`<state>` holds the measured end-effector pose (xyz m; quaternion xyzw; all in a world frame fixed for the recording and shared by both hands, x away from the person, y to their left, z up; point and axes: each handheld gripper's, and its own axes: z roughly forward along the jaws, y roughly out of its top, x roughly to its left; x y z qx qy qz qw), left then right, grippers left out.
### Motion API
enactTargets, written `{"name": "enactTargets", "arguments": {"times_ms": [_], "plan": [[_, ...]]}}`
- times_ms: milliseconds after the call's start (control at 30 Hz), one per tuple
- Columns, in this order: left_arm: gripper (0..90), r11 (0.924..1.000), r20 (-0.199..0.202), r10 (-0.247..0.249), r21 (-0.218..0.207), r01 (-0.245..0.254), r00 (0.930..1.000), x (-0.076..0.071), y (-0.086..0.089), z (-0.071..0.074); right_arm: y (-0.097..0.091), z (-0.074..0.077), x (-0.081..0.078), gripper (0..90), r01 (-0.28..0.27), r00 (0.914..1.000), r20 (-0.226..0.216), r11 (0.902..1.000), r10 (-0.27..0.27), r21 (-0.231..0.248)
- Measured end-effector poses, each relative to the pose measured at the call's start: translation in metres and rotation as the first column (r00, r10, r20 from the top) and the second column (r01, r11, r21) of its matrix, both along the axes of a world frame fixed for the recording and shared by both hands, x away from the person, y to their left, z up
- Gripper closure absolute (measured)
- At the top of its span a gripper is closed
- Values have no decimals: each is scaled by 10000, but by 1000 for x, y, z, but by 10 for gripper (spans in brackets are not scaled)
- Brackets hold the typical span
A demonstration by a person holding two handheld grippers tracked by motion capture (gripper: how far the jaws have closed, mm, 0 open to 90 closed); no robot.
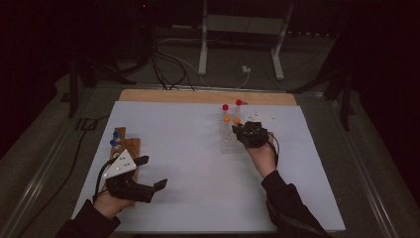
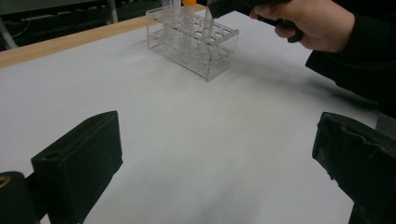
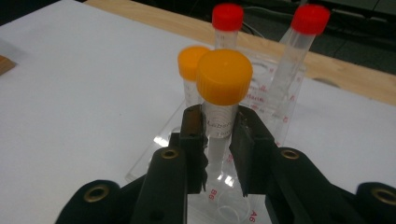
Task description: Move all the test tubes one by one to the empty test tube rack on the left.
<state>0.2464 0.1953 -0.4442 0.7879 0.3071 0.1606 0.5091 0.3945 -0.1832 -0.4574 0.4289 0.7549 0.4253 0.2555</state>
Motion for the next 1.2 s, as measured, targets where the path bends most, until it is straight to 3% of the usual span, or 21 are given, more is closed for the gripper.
{"name": "enactTargets", "arguments": {"times_ms": [367, 700, 967, 1200], "plan": [[25, 9999, -40, -143, -6, 143, 9999, 0, -2, 1, -2, 26, -13, 750, -125, 9977, 669, 9999, 125, -6], [25, 9995, -28, -300, -25, 300, 9995, 0, -7, 3, 0, 40, -29, 750, -533, 9946, 900, 9985, 522, 100], [25, 9987, 7, -505, -54, 505, 9987, -3, -10, 7, 9, 39, -46, 749, -1190, 9890, 897, 9928, 1172, 147], [25, 9971, -11, -750, -153, 749, 9972, -4, -15, 11, 22, 30, -63, 750, -1897, 9793, 733, 9818, 1888, 63]]}}
